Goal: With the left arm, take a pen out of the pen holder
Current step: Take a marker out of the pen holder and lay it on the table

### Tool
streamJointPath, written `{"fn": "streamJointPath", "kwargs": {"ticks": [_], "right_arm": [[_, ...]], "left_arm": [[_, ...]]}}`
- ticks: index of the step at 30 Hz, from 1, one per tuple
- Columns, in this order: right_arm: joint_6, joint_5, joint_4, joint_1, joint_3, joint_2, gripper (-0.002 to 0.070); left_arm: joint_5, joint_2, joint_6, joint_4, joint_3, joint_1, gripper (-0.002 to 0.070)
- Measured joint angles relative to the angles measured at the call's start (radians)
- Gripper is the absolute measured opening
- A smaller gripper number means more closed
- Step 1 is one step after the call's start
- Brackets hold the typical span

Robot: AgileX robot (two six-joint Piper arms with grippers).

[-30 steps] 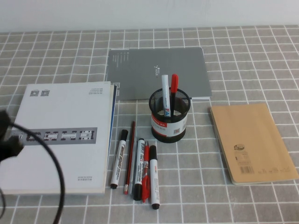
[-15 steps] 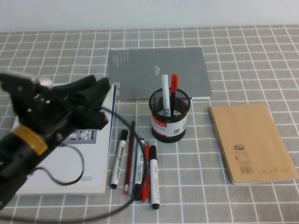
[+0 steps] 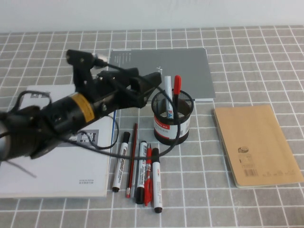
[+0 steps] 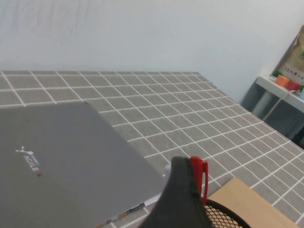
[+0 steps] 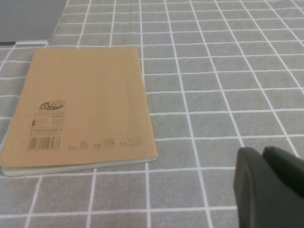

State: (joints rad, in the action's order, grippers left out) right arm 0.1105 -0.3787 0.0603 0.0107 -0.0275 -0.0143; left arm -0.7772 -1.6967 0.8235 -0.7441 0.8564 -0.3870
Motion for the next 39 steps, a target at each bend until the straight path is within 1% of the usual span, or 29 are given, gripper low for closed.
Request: {"fn": "streamJointPath", "kwargs": {"ticks": [6,14,19,39], "right_arm": [[0.000,0.000,0.000,0.000,0.000,0.000,-0.0013],[0.000,0.000,0.000,0.000,0.000,0.000,-0.0013],[0.000,0.000,0.000,0.000,0.000,0.000,-0.0013],[0.000,0.000,0.000,0.000,0.000,0.000,-0.0013]], "left_arm": [[-0.021,-0.128,0.105,-0.103,0.129,0.000,0.0503],[-0.025,-0.228,0.149,-0.150,0.209,0.000,0.0503],[-0.031,-0.254,0.172,-0.156,0.212,0.000,0.0504],[-0.058,-0.296,0.174,-0.145,0.246,0.000,0.0504]]}}
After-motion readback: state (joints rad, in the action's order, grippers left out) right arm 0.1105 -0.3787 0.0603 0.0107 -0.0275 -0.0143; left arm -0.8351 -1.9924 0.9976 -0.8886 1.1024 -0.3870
